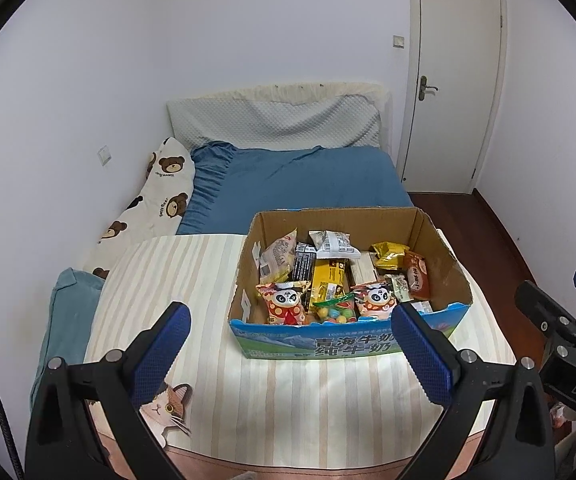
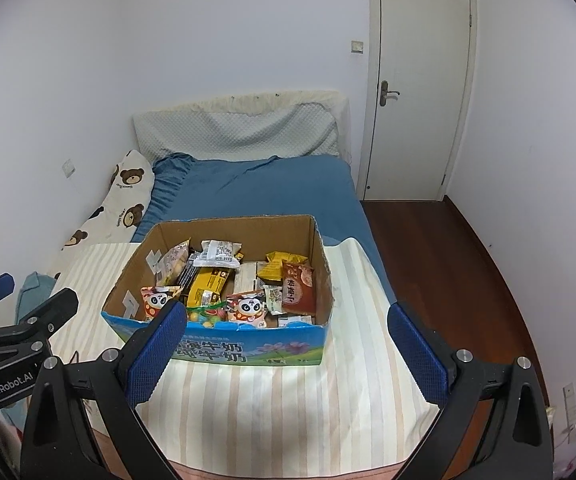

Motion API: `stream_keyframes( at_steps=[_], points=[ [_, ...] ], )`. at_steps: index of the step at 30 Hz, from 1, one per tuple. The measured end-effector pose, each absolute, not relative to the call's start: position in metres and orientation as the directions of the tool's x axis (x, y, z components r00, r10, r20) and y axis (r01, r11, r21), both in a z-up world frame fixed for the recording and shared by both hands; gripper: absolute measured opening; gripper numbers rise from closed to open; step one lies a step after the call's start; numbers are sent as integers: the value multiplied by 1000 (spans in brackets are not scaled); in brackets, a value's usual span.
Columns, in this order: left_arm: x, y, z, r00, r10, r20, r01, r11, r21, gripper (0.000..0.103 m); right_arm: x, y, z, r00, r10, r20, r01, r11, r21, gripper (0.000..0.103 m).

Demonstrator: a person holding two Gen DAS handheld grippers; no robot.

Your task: Organize snacks

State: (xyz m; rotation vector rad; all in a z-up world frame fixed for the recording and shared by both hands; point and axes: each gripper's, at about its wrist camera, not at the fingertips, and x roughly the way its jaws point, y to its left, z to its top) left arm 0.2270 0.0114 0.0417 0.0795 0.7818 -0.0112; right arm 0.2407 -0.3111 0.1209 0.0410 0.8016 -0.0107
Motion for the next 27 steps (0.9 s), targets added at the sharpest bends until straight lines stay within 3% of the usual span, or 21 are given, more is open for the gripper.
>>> stream_keyframes(
  at_steps=[27],
  points=[
    [224, 14, 44, 710, 7, -704, 43, 998, 54, 103, 239, -308, 119, 689, 12, -724, 24, 999, 39, 102]
  ],
)
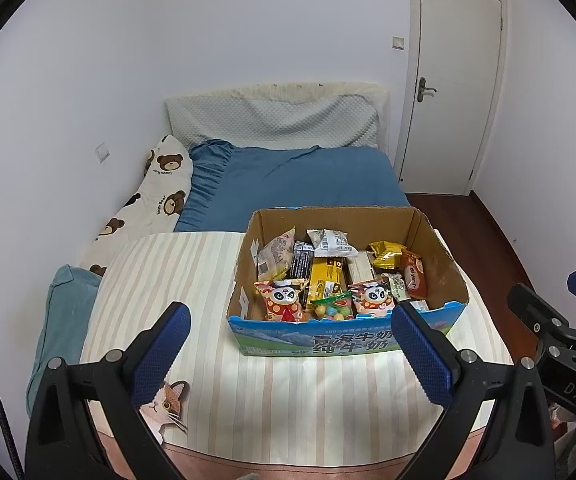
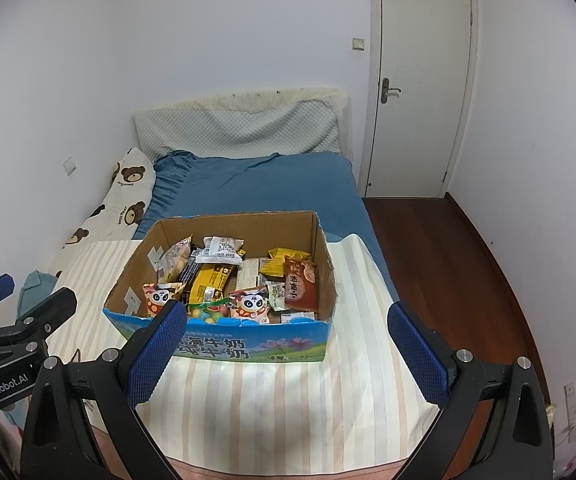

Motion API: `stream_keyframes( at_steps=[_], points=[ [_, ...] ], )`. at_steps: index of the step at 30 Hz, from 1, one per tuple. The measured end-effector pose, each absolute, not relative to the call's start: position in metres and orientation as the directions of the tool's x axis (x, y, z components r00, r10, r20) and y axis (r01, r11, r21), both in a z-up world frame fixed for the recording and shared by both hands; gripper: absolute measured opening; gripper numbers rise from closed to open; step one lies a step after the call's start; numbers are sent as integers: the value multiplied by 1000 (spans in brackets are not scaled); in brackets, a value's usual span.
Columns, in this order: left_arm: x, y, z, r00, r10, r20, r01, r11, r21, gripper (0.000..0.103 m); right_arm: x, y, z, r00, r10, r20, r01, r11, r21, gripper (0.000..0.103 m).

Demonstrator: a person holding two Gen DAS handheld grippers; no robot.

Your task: Organize snacks

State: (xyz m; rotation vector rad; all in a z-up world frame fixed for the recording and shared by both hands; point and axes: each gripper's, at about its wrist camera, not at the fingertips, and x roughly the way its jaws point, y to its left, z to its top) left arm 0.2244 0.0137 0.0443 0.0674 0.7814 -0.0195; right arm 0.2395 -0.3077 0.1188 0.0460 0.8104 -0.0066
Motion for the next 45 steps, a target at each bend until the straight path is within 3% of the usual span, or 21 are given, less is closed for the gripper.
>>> stream_keyframes(
  at_steps=[45],
  points=[
    [223, 13, 45, 711, 10, -703, 38, 998, 53, 103, 238, -306, 116, 686, 1, -727, 34, 999, 34, 103]
  ],
)
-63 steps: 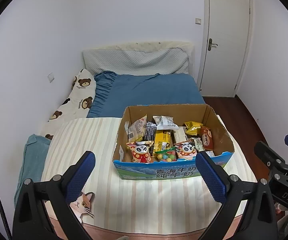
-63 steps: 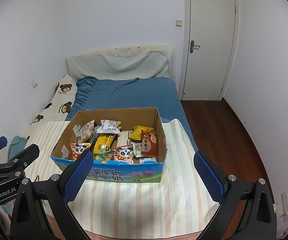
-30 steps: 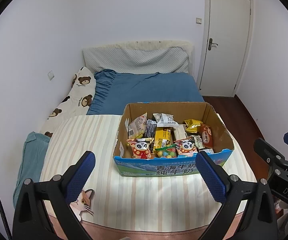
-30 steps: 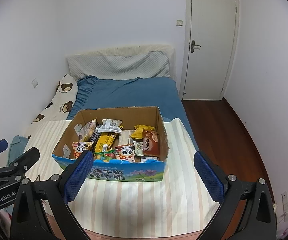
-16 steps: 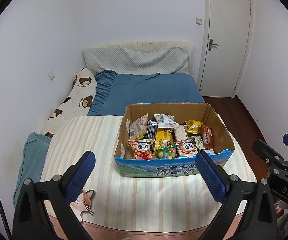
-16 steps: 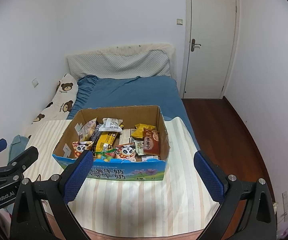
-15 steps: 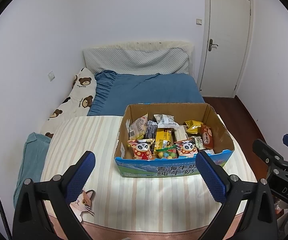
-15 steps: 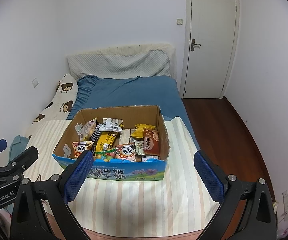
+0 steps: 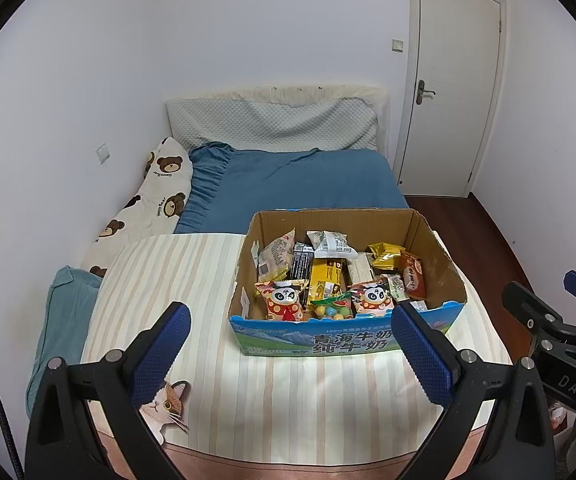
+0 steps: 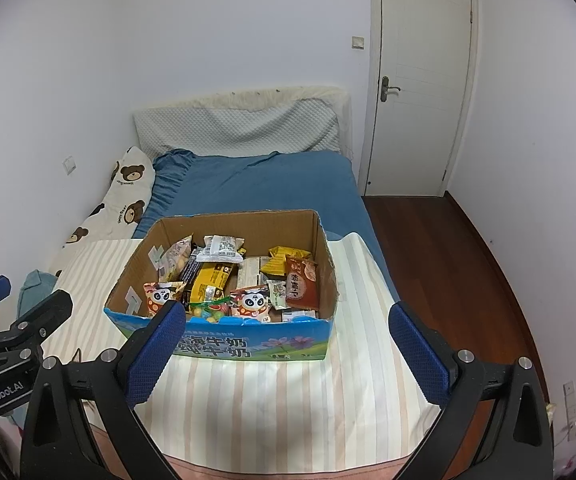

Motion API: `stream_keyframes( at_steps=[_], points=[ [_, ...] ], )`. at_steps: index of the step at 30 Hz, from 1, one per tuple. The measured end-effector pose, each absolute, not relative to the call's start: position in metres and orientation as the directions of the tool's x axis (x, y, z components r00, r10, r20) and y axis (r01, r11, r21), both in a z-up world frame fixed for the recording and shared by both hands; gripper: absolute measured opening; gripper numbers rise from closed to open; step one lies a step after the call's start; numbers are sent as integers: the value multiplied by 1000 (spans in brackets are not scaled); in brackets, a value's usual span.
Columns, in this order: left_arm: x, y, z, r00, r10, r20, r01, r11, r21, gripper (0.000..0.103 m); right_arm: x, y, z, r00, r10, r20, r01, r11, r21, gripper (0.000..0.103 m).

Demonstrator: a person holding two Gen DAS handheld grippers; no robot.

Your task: Organize snacks

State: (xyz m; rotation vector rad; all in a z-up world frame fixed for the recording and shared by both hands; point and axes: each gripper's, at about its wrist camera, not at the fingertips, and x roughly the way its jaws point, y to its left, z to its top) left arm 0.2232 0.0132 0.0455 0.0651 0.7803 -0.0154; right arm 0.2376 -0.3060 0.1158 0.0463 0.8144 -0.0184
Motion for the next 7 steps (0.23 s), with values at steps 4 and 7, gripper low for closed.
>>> stream_keyframes(
  at_steps=[4, 7],
  points=[
    [223, 12, 47, 716, 12, -698, 37, 998, 55, 103, 238, -307, 116, 687, -1, -727, 36, 999, 32, 103],
    [220, 11, 49, 730, 19, -683, 28, 998, 57, 103, 237, -306, 118, 689, -6, -725, 38, 999, 28, 103]
  ],
)
